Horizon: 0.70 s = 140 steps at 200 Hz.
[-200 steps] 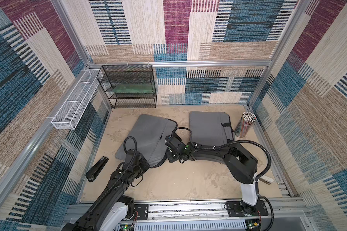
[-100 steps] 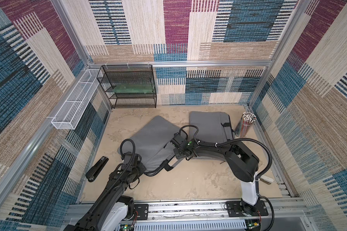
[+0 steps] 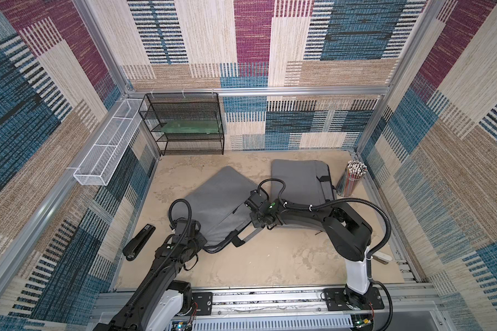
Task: Open the zippered laptop bag and take out the laptop
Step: Unzip the zipper on the zippered laptop bag.
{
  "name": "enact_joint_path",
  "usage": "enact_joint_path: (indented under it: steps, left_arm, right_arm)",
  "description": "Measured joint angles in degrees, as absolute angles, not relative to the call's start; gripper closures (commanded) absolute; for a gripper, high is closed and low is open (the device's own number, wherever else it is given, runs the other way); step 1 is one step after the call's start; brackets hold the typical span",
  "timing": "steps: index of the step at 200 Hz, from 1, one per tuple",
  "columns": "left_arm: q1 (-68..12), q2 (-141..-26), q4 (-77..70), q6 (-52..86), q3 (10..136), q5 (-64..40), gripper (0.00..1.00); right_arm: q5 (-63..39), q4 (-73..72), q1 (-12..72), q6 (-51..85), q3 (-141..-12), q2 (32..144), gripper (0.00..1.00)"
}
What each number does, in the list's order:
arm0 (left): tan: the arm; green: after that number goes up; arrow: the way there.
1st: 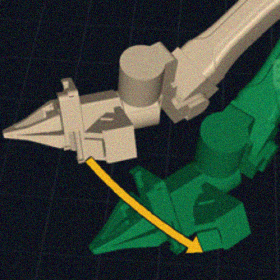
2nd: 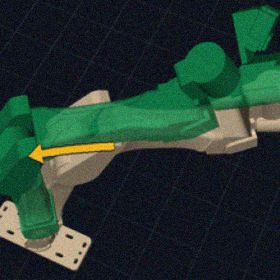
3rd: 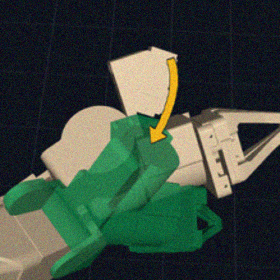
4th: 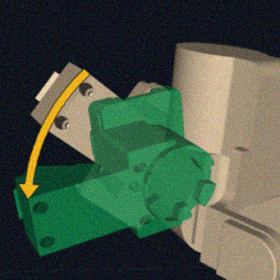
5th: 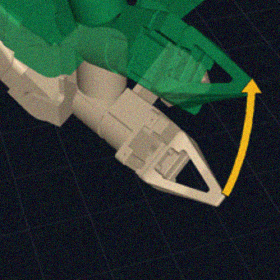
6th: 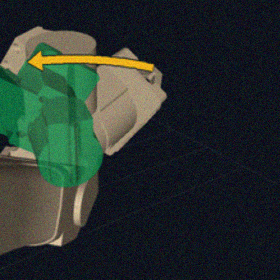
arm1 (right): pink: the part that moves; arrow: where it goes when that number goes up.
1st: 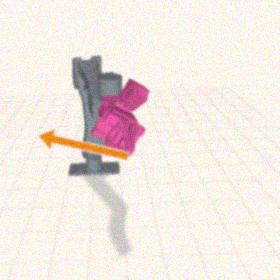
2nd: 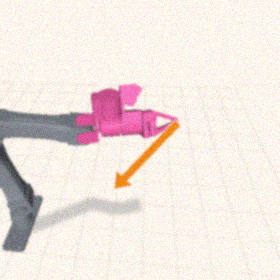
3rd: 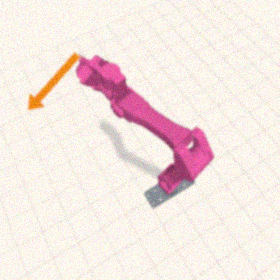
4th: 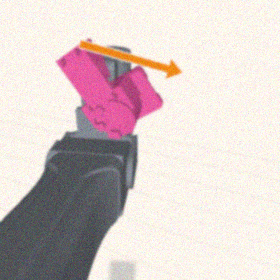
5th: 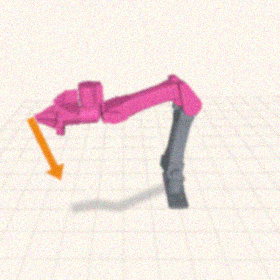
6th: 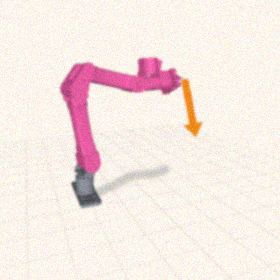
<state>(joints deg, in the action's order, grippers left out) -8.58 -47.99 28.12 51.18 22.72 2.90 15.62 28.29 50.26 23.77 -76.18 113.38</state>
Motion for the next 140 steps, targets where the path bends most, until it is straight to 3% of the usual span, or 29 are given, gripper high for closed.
enact_joint_path:
  steps: [140]
  left_arm:
    - [0.49,-51.70,27.68,46.24,24.88,4.51,1.00]
  right_arm:
    - [15.66,28.51,49.36,23.99,-75.35,112.33,1.00]
